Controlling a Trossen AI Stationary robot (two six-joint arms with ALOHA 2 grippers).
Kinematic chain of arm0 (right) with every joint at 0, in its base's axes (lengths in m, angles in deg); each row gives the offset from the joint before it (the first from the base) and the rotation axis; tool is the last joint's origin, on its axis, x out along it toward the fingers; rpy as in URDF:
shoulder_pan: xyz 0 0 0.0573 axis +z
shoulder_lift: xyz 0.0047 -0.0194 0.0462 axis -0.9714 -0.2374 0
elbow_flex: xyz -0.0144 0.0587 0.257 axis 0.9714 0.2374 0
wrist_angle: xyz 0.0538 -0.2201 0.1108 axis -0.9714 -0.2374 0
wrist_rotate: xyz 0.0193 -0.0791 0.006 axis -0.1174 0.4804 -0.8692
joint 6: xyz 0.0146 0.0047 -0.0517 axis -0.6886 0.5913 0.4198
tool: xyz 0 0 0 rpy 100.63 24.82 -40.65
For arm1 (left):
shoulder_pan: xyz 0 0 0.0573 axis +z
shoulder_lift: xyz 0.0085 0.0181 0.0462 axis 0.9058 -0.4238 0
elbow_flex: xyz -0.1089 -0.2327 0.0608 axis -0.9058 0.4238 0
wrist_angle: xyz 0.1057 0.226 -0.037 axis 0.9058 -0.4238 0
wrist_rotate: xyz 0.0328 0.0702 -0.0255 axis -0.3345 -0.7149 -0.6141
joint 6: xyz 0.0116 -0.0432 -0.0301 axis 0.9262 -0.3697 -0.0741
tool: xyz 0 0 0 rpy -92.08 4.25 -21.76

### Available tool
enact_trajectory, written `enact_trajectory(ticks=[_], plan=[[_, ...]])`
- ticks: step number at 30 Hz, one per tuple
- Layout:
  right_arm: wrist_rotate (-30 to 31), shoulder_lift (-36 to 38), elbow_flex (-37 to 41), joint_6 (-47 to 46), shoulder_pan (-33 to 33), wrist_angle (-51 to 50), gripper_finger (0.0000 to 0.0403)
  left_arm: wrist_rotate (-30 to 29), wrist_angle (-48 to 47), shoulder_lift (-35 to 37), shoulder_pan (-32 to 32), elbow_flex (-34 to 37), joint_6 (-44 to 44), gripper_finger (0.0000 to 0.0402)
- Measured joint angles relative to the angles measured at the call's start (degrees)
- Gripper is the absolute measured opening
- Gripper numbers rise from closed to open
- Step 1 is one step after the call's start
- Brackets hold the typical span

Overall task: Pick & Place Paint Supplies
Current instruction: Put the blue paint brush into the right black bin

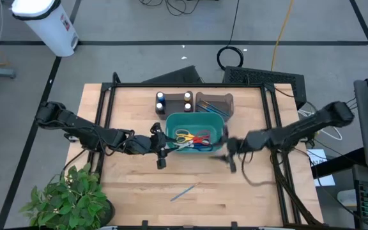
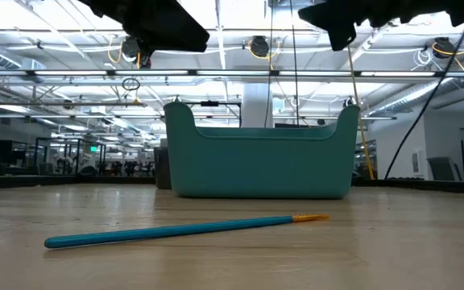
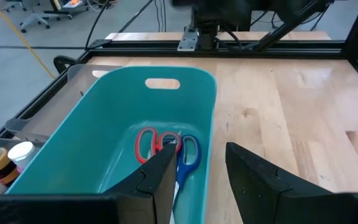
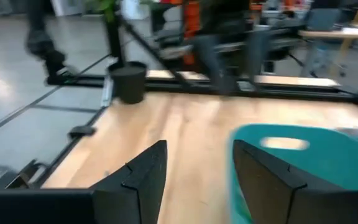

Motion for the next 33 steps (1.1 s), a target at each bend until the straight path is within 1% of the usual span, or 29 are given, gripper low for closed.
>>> enact_trajectory(ticks=[3, 5, 8, 13, 17, 20, 23, 26, 33], plan=[[1.08, -8.04, -0.29, 0.36, 4.38, 6.57, 0.0172, 0.32, 0.88, 0.0, 0.0, 0.0, -1.06, 0.0147], [1.38, -13.33, -1.62, -1.4, 6.3, 7.71, 0.0172, 0.53, 2.0, 0.0, 0.0, 0.0, -2.19, 0.0147], [1.41, -20.92, -4.3, -4.79, 8.17, 6.77, 0.0173, 0.54, 2.72, 0.0, 0.0, 0.0, -2.29, 0.0147], [1.5, -32.18, -8.94, -6.85, 10.25, 3.19, 0.0168, 0.56, 3.07, 0.0, 0.0, 0.0, -2.29, 0.0147], [1.5, -38.68, -11.67, -6.89, 11.58, 0.4, 0.0161, 0.58, 3.04, 0.0, 0.0, 0.0, -2.42, 0.0147], [1.51, -41.36, -12.77, -6.71, 12.27, -2.74, 0.0156, 0.63, 3.04, 0.0, 0.0, 0.0, -3.5, 0.0147], [1.71, -42.45, -12.87, -7.26, 12.47, -4.58, 0.015, 0.65, 3.04, 0.0, 0.0, 0.0, -5.47, 0.0147], [2.95, -43.0, -12.92, -8.01, 12.48, -4.49, 0.0143, 0.67, 3.02, 0.0, 0.0, 0.0, -5.81, 0.0147], [2.98, -43.75, -12.94, -7.54, 11.5, -4.26, 0.0121, 0.67, 3.02, 0.0, 0.0, 0.0, -5.71, 0.0147]])
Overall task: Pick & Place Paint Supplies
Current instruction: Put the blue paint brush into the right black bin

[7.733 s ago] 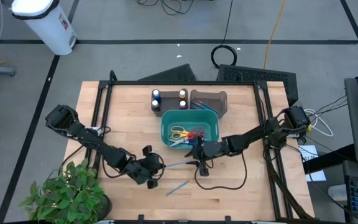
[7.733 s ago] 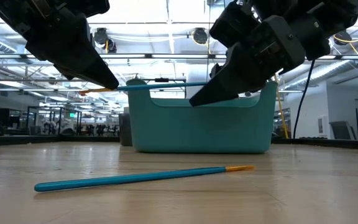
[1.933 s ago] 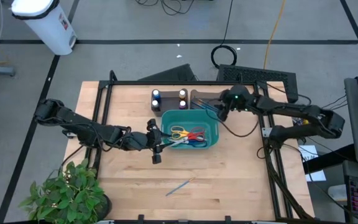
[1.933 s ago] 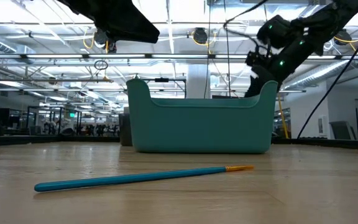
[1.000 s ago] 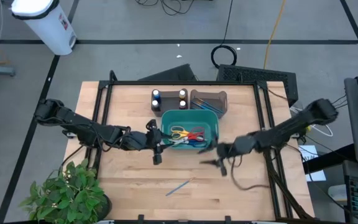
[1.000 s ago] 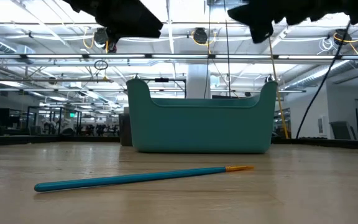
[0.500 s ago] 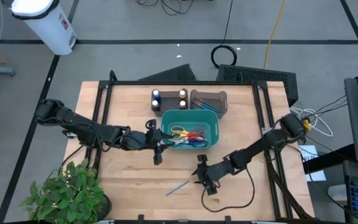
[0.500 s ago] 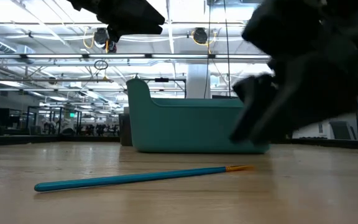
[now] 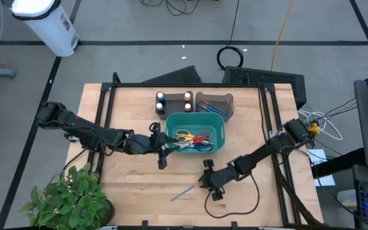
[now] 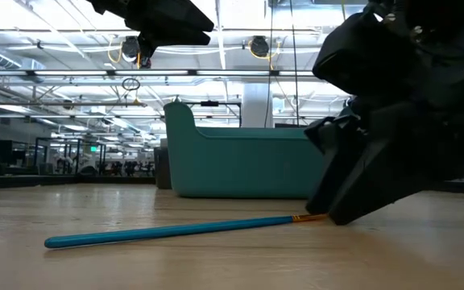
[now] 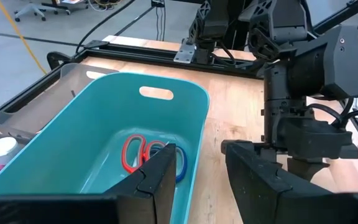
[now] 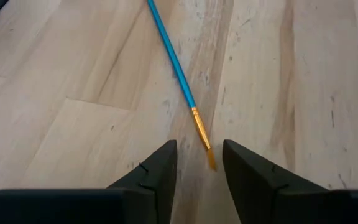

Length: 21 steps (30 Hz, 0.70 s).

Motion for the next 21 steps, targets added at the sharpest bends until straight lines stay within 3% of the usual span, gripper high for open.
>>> enact_trajectory(ticks=[15, 21], plan=[[0.24, -0.03, -0.09, 0.74, -0.65, -4.09, 0.0012, 0.0, 0.0, 0.0, 0.0, 0.0, -0.13, 0.0147], [0.07, -0.05, -0.02, 2.36, -0.65, -4.42, 0.0001, 0.0, 0.0, 0.0, 0.0, 0.0, -0.28, 0.0147]])
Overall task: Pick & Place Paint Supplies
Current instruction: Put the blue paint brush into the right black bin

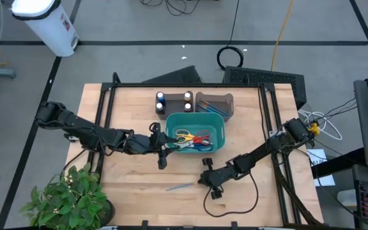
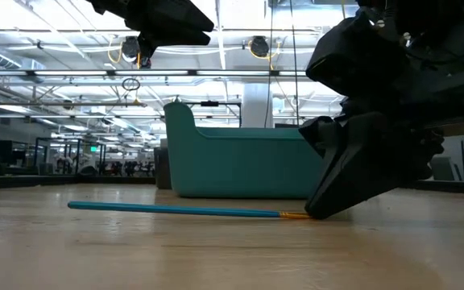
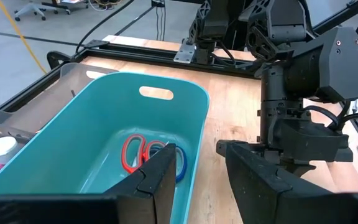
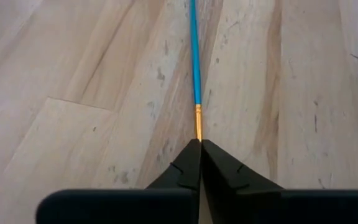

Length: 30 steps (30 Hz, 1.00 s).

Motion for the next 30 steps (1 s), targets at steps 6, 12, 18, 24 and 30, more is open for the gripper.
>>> enact_trajectory(ticks=[6, 12, 18, 24, 30], plan=[[0.19, 0.37, 0.12, 0.02, 0.0, 1.51, 0.0, 0.0, -0.01, 0.0, 0.0, 0.0, 0.0, 0.0147], [-0.16, 2.77, 0.41, 0.2, 0.07, 2.15, 0.0, 0.0, -0.02, 0.0, 0.0, 0.0, 0.03, 0.0147], [-0.02, 5.13, 0.31, -1.16, 0.07, 2.28, 0.0, 0.0, -0.04, 0.0, 0.0, 0.0, 0.07, 0.0147], [-0.07, 7.99, 0.28, -4.65, 0.5, 1.25, 0.0, 1.04, -0.02, 0.01, 0.0, 0.0, -0.82, 0.0147], [1.92, 11.77, 0.4, -4.57, 2.69, -0.23, 0.0, 4.15, -1.72, 4.07, -0.01, -0.04, 1.3, 0.0147]])
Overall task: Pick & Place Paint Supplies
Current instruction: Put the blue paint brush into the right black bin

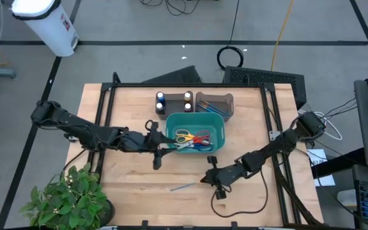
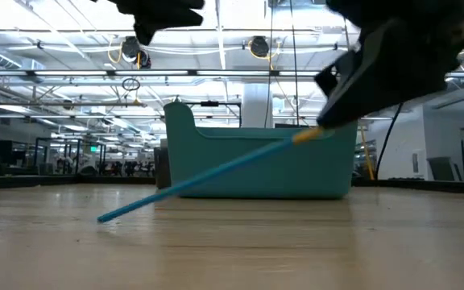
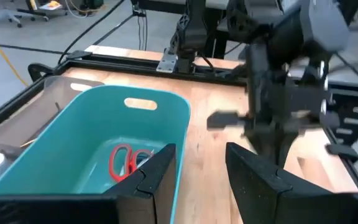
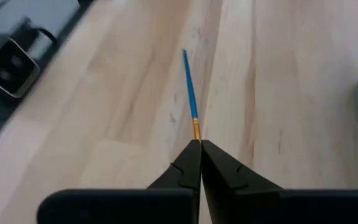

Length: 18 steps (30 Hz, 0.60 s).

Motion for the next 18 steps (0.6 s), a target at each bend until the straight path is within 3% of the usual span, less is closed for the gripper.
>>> enact_trajectory(ticks=[5, 10, 18], plan=[[3.0, 3.16, 1.3, 0.67, 1.82, 0.18, 0.0, -0.06, -4.96, 4.85, -0.17, 0.81, 0.95, 0.0147], [5.81, 6.21, 3.19, 0.21, 2.79, 0.8, 0.0, -0.69, -3.89, 10.27, -0.16, 6.65, 1.26, 0.0147], [8.53, 8.47, 4.0, 0.81, 3.82, 1.58, 0.0, -11.29, -2.79, 21.96, 0.07, 19.65, -1.52, 0.0147]])
